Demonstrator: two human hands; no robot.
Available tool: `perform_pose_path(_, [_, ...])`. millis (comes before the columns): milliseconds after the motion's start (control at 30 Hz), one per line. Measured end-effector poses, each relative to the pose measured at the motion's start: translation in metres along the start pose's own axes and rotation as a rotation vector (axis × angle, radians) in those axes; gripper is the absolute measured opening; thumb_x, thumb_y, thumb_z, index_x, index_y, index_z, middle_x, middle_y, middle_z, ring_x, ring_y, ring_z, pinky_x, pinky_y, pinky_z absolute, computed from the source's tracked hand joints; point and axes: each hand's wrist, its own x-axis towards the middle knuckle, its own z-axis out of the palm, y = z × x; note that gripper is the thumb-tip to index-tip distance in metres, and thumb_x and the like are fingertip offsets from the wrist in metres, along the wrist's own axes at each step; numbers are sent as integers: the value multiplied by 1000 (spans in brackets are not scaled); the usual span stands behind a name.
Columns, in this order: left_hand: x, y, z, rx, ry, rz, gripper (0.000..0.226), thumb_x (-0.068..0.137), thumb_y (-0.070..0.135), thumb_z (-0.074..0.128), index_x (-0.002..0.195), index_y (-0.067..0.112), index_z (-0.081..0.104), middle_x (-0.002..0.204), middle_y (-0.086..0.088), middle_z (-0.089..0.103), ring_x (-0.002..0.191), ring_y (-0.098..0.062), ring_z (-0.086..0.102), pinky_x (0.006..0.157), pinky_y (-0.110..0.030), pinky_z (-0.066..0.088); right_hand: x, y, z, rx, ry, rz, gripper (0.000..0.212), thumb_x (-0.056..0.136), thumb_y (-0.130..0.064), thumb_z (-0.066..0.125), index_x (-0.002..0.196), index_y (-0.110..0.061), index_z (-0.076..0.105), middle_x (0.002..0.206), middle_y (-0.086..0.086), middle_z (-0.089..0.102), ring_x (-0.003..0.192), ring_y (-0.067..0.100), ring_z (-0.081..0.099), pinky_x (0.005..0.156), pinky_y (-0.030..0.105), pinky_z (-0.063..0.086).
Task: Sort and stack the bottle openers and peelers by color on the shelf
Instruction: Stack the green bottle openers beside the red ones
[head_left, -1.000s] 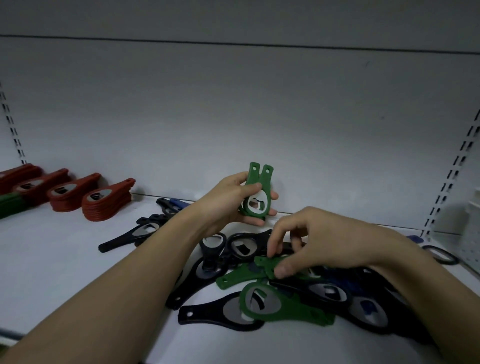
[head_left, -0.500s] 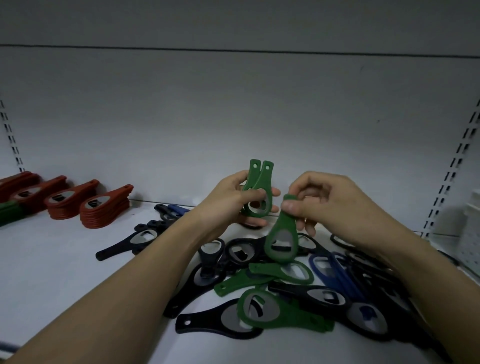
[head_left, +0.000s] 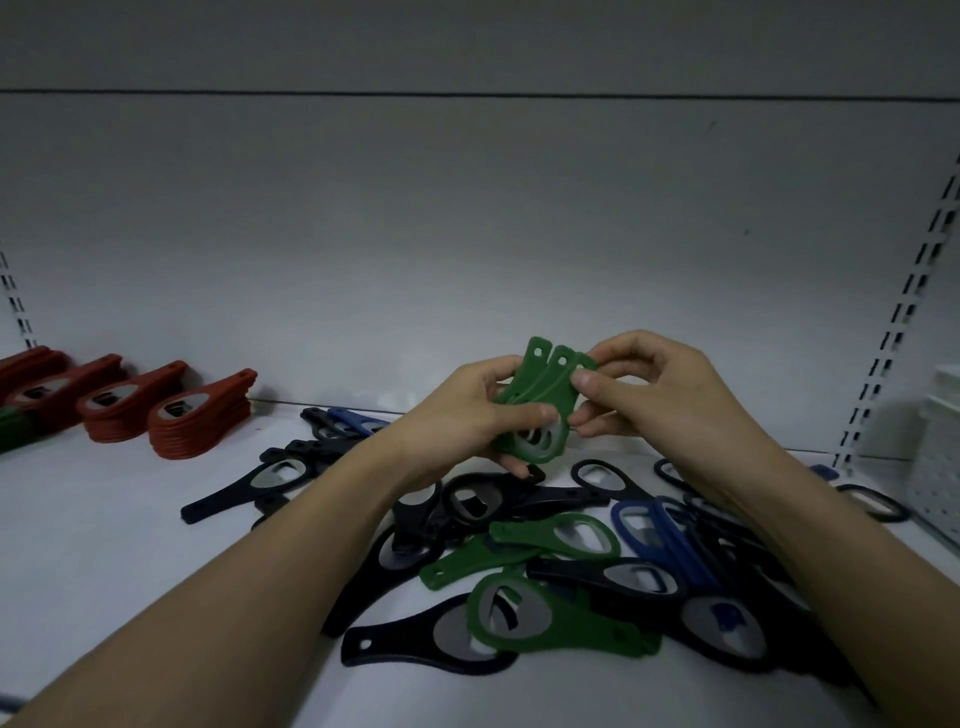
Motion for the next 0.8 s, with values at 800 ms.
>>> perform_pose_path(800, [2, 3, -15, -236, 328, -24, 25, 99, 5, 53, 124, 5, 56, 104, -11, 73, 86, -34, 74, 55, -33, 59, -22, -9, 22, -681, -603, -74, 12, 84, -27, 76, 93, -23, 70, 57, -28, 59, 49, -1, 48, 52, 12, 37])
